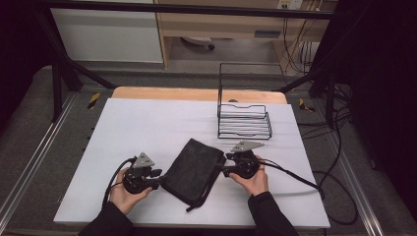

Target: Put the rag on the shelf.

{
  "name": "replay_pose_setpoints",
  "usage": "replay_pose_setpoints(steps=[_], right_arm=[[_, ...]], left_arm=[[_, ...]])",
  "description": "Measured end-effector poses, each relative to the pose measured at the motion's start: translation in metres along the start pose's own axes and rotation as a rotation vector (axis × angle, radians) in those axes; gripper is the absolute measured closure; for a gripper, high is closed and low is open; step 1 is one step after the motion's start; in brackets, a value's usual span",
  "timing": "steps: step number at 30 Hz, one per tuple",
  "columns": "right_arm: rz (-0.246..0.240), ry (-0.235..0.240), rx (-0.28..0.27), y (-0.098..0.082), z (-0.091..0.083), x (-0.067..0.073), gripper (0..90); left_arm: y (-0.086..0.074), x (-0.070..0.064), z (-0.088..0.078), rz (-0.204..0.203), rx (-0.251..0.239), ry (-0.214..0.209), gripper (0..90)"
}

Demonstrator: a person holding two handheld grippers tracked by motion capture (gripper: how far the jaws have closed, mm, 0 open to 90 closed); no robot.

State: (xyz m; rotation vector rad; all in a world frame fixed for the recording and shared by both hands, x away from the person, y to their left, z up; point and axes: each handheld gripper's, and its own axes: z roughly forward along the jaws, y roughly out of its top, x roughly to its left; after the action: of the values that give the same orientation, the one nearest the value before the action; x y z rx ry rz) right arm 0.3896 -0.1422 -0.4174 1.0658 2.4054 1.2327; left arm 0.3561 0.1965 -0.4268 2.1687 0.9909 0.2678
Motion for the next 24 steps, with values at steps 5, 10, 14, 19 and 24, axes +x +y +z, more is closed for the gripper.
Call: replay_pose_setpoints(steps=[5, 10, 14, 19, 24], right_arm=[[0.003, 0.052, 0.001, -0.013, -0.005, 0.021, 28.9], [-0.029, 0.073, 0.016, -0.021, -0.001, 0.042, 28.9], [-0.058, 0.098, 0.024, -0.021, 0.004, 0.062, 30.3], [-0.055, 0.133, 0.047, -0.022, 0.013, 0.080, 32.5], [-0.019, 0.063, 0.095, -0.028, 0.016, 0.084, 30.9]], left_arm=[[-0.001, 0.001, 0.007, 0.007, 0.038, -0.024, 69.0], [-0.002, 0.001, 0.011, 0.011, 0.059, -0.036, 74.0], [-0.003, -0.001, 0.012, 0.006, 0.065, -0.037, 76.5], [-0.004, -0.003, 0.013, 0.010, 0.058, -0.025, 78.0], [-0.005, -0.004, 0.013, 0.020, 0.055, -0.017, 78.7]])
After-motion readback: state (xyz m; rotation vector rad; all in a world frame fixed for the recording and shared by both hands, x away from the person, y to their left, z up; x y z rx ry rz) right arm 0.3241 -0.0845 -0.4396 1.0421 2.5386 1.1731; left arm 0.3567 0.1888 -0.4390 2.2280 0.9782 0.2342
